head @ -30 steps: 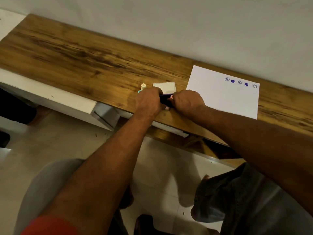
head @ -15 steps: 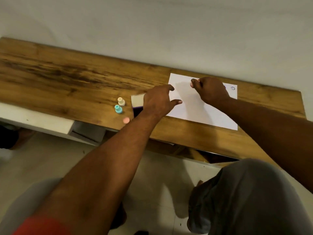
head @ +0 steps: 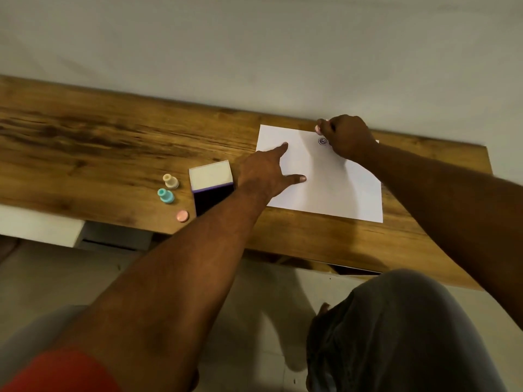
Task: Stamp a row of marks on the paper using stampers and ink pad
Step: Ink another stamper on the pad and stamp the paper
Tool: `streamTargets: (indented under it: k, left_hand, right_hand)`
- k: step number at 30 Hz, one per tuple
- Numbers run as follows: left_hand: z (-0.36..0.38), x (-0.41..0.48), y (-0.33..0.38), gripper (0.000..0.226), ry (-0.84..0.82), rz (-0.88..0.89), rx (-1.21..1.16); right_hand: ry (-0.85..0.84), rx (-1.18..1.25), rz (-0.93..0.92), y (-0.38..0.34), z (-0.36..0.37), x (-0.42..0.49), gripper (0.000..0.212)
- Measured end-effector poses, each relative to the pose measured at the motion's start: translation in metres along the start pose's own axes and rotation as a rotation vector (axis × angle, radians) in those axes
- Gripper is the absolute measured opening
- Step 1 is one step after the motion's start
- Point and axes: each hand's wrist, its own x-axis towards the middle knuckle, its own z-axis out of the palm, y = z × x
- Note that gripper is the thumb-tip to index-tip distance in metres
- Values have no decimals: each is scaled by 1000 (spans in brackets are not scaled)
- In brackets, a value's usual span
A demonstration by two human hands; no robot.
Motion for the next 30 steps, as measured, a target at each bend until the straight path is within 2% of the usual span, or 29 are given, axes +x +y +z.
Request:
streamTargets:
  k: [6, 16, 18, 22, 24, 27, 30]
  left_hand:
    - [-1, 2, -3, 108, -22, 19, -73]
    - [-1, -1, -2, 108, -14, 25, -108]
    - [1, -1, -2, 108, -18, 21, -109]
    - [3, 2, -2, 110, -24, -1, -134]
    - [4, 1, -3, 110, -18, 9, -141]
    - [5, 1, -4, 112, -5, 30, -134]
    - [3, 1, -3, 111, -12, 21, -122]
  right_hand:
    - [8, -223, -46, -3, 8, -3, 55]
    - [5, -324, -41, -15, 2, -5, 55]
    - [60, -350, -83, -26, -9, -1, 53]
    - [354, -432, -157, -58, -31, 13, 58]
    - [281, -464, -99, -58, -13, 5, 54]
    - [17, -505, 32, -39, 26, -19, 49]
    - [-47, -560, 10, -38, 21, -14, 52]
